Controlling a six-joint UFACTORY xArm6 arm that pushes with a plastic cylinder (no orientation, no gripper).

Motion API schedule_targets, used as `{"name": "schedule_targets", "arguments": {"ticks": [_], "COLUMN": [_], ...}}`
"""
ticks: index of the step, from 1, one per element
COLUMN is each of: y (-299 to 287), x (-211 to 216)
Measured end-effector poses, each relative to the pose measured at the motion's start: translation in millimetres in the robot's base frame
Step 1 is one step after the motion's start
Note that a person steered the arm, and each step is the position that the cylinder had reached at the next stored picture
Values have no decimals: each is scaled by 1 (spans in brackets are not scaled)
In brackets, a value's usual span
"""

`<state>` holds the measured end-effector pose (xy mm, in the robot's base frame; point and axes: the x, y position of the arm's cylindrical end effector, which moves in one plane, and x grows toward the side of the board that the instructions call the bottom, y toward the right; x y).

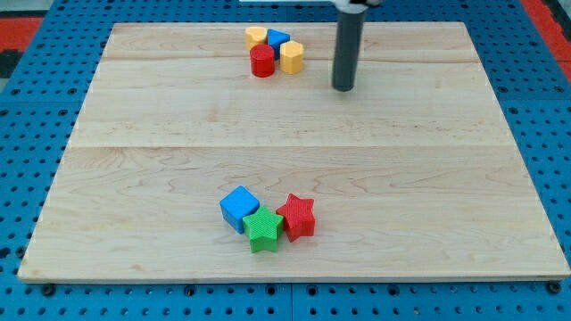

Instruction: Nudge the green circle right a bit

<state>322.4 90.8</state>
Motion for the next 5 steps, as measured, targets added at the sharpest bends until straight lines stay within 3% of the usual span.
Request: {"name": "schedule_targets", "arguments": {"ticks": [3,5], "y": [-3,-62], "x": [-80,-47]}}
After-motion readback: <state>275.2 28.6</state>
